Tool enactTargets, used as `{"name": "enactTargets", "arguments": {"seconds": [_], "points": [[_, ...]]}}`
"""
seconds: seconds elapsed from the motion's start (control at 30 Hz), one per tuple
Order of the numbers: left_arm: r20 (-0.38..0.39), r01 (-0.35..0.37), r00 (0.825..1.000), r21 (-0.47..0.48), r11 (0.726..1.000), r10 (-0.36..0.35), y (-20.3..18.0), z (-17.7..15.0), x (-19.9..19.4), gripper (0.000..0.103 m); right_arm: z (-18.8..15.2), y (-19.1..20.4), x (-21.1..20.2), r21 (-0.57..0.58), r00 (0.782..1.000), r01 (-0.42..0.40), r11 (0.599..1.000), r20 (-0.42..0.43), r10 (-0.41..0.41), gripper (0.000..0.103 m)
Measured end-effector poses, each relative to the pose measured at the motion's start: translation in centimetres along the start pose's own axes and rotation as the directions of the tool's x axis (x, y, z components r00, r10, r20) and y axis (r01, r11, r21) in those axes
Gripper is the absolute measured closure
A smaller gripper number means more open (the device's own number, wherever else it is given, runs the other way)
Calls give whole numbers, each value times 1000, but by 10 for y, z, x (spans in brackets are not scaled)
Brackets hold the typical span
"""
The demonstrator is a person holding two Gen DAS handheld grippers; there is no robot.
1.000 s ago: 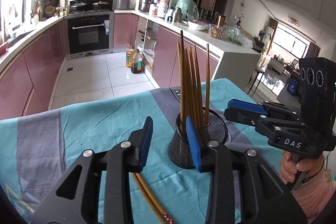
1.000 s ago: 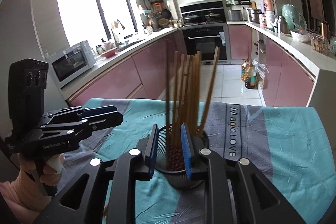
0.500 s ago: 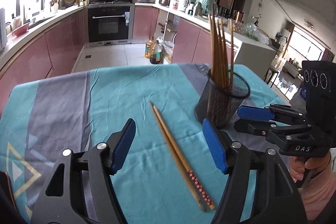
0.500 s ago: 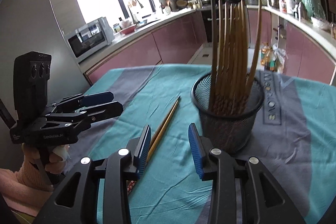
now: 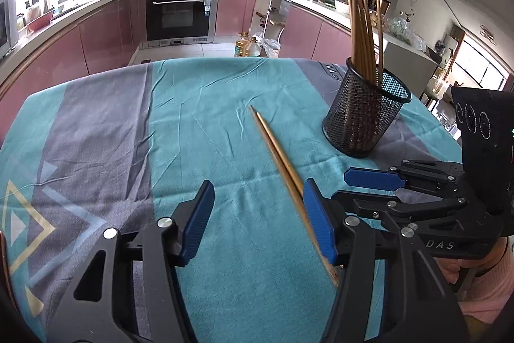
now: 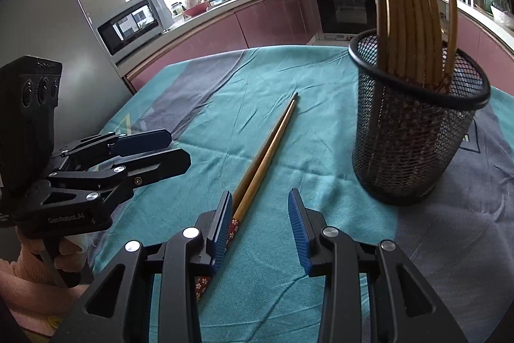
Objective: Organize utensils
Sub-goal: 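Withdraw both open tools toward the last two chopsticks on the cloth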
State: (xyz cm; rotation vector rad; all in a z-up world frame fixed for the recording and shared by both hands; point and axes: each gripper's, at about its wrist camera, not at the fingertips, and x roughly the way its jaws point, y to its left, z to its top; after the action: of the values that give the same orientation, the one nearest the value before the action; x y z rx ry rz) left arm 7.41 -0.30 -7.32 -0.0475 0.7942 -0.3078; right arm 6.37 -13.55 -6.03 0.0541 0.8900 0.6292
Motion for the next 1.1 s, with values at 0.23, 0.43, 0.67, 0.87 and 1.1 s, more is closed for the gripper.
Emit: {"name": "enactTargets", "arguments": {"seconds": [0.23, 0.43, 0.67, 0.87, 1.1], "points": [[-13, 3, 1000, -2, 1000, -3, 2, -5, 6, 48, -1, 3, 11, 2, 1000, 19, 1000, -17, -19, 68], [-22, -2, 1000, -17, 1000, 2, 6, -7, 8, 49, 2, 9, 22, -2, 999, 35, 999, -25, -35, 68], [-29, 3, 1000, -23, 1000, -3, 10, -10, 11, 49, 4, 14, 32, -16, 998, 61, 998, -35, -61, 69], [-31, 6, 999, -22, 1000, -7, 10, -11, 13, 49, 5, 12, 33, -6, 996, 77, 997, -36, -77, 74], [-39, 15, 999, -9, 1000, -16, 6, -10, 18, 49, 3, 4, 28, 21, 996, 81, 996, -34, -80, 75]]}}
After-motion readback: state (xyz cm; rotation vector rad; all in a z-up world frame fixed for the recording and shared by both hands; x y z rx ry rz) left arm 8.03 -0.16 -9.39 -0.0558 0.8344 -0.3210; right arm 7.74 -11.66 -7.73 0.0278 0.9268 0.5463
